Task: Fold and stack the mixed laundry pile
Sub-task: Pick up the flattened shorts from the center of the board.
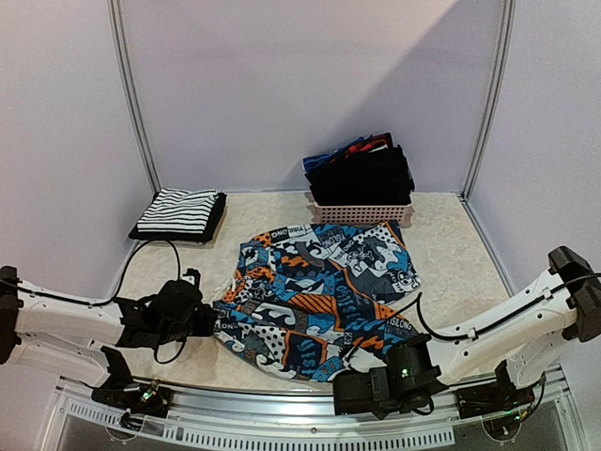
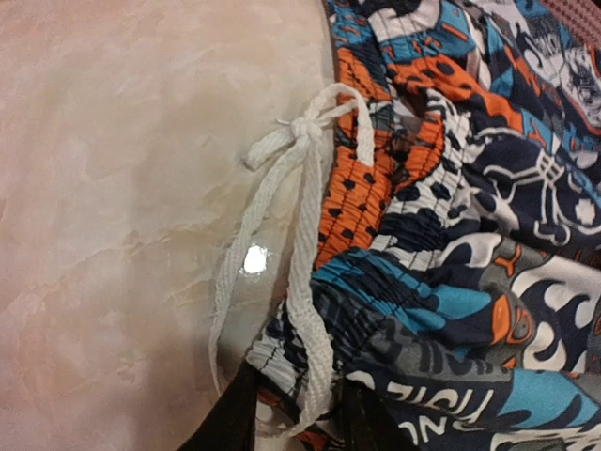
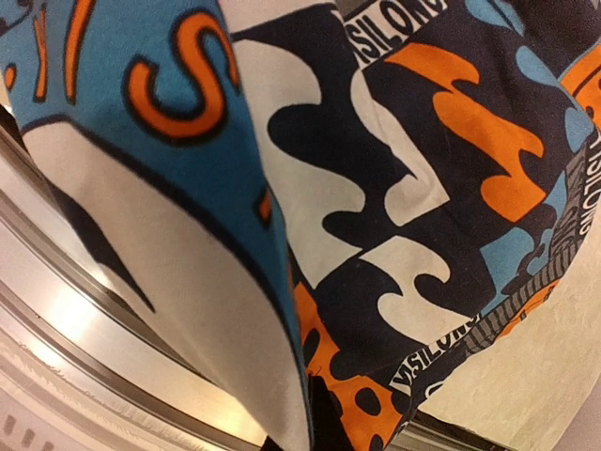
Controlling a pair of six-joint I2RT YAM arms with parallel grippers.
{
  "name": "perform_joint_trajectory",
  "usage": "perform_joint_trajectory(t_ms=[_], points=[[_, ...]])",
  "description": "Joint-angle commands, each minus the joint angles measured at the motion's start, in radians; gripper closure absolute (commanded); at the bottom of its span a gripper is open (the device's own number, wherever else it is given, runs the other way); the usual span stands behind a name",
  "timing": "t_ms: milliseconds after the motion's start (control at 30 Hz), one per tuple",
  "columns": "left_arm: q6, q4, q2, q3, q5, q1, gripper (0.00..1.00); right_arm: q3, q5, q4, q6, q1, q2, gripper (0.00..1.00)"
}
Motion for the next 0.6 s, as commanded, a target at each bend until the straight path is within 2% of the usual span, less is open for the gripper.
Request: perform_joint_trajectory(t_ms=[0,67,100,133,233,267,367,567], points=[[-0.007,0.072,0.050,-0.007,-0.012,-0.006,0.56,-0.019,0.032,-0.051,0.020,-0.003,-0.052,1.00],[-0.010,0.088,0.067,-0.010,-0.014,-0.006,0.52,-0.020,0.035,-0.054,0.023,-0.002,-0.062,1.00],[-0.011,0.101,0.075,-0.014,-0.016,-0.006,0.55,-0.020,0.036,-0.057,0.025,-0.003,-0.064,1.00],[-0.011,0.108,0.083,-0.014,-0.022,-0.006,0.62,-0.021,0.037,-0.061,0.027,-0.004,-0.067,1.00],[-0.004,0.114,0.106,-0.005,-0.024,-0.006,0.97,-0.020,0.048,-0.083,0.039,-0.003,-0.076,1.00],[0.002,0.112,0.103,-0.002,-0.017,-0.006,1.00,-0.019,0.052,-0.093,0.045,-0.002,-0.080,1.00],[0.005,0.032,0.055,0.025,0.005,-0.017,1.00,-0.019,0.049,-0.123,0.057,-0.002,-0.105,1.00],[0.006,-0.296,-0.115,0.116,0.041,-0.059,1.00,-0.006,-0.018,-0.198,0.050,-0.001,-0.161,1.00]])
